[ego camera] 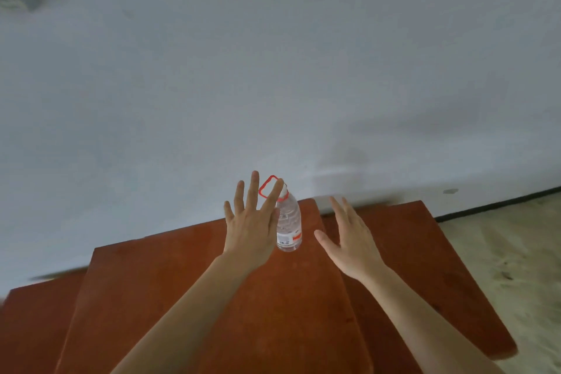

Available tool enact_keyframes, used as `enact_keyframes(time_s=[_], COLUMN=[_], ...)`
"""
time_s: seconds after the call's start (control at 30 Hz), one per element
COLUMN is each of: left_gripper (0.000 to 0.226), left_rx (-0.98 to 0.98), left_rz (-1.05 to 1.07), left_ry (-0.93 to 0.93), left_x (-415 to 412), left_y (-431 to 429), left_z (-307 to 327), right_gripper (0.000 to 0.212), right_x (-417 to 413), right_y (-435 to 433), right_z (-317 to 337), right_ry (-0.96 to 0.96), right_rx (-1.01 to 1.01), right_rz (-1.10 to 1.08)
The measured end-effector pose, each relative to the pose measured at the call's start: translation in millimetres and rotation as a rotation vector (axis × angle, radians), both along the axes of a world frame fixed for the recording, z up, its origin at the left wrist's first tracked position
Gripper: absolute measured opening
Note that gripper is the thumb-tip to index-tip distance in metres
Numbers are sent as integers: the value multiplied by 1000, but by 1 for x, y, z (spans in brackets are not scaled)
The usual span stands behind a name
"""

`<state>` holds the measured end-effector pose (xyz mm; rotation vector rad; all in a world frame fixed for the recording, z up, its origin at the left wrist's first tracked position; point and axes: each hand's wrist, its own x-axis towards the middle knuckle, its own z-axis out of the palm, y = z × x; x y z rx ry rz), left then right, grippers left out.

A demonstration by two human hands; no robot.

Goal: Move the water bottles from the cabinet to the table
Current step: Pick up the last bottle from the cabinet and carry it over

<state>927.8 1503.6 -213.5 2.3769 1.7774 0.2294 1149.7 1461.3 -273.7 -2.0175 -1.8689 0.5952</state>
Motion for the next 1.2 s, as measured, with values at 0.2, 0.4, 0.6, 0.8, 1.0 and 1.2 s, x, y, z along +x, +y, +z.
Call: enact_keyframes(time_s=[0.2,0.4,0.6,0.8,1.0,1.2], left_gripper=[53,46,54,51,85,125], left_rx=[-120,32,52,-247,-649,-527], left_rz=[52,156,445,921,1005,175], left_ry=[7,-179,-702,-1170,-911,38], left_x=[27,3,-68,-147,-168,-164], left_y=[49,31,-5,-49,-75,-77], left_z=[-50,-73,-103,-157,-209,-238], right_gripper=[103,123,101,88,79,92], right_x=[5,-17,-79,-130,-149,-154], right_y=[73,104,112,93,51,-5], right_z=[-74,-128,-156,-172,-180,-185], right_ry=[175,188,145,-59,-222,-184], right_rx=[-155,-247,-125,1,51,-12], right_rz=[126,222,410,565,628,536])
